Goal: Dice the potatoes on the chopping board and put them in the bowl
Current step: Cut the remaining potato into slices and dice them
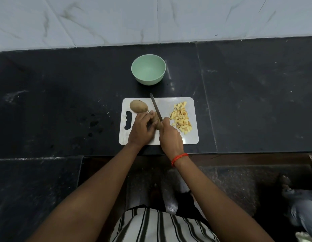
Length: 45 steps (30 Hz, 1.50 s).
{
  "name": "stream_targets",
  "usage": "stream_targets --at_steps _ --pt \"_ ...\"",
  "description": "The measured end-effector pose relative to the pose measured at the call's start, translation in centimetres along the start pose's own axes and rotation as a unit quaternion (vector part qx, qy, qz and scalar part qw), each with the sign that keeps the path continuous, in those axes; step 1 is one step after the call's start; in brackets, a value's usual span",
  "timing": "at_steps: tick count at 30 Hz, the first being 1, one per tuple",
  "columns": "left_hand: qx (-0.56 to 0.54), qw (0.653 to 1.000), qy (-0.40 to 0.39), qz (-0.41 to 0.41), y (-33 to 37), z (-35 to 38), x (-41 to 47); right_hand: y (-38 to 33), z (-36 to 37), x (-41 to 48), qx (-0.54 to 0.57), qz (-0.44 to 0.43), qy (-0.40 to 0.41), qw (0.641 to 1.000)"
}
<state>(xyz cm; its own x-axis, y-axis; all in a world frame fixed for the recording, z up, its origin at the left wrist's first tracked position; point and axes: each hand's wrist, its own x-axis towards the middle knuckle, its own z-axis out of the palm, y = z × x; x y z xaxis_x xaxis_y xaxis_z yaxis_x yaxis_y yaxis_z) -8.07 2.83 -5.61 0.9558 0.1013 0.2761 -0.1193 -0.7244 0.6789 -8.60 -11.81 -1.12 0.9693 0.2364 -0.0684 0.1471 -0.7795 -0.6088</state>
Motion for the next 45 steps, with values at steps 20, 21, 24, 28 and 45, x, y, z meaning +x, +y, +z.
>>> stream_targets --at_steps 20,21,24,28,45 --pt "-0.012 1.0 0.0 -0.01 0.3 -0.2 0.0 0.9 -1.9 -3.2 -0.044 0.004 -0.037 0.998" --pt "-0.012 1.0 0.0 -0.009 0.2 -0.1 0.0 0.9 -1.9 -3.1 -0.042 0.001 -0.035 0.999" --pt "-0.013 1.0 -0.004 -0.008 -0.1 -0.2 0.2 0.5 -1.5 -1.7 -0.051 0.005 -0.036 0.998" --pt "-0.005 1.0 0.006 0.003 0.2 -0.2 0.1 -0.4 -0.9 1.1 -0.099 -0.014 -0.056 0.993" --pt "0.0 0.999 -0.016 -0.03 -0.1 0.0 -0.3 0.4 -0.5 -1.1 -0.175 -0.026 -0.066 0.982"
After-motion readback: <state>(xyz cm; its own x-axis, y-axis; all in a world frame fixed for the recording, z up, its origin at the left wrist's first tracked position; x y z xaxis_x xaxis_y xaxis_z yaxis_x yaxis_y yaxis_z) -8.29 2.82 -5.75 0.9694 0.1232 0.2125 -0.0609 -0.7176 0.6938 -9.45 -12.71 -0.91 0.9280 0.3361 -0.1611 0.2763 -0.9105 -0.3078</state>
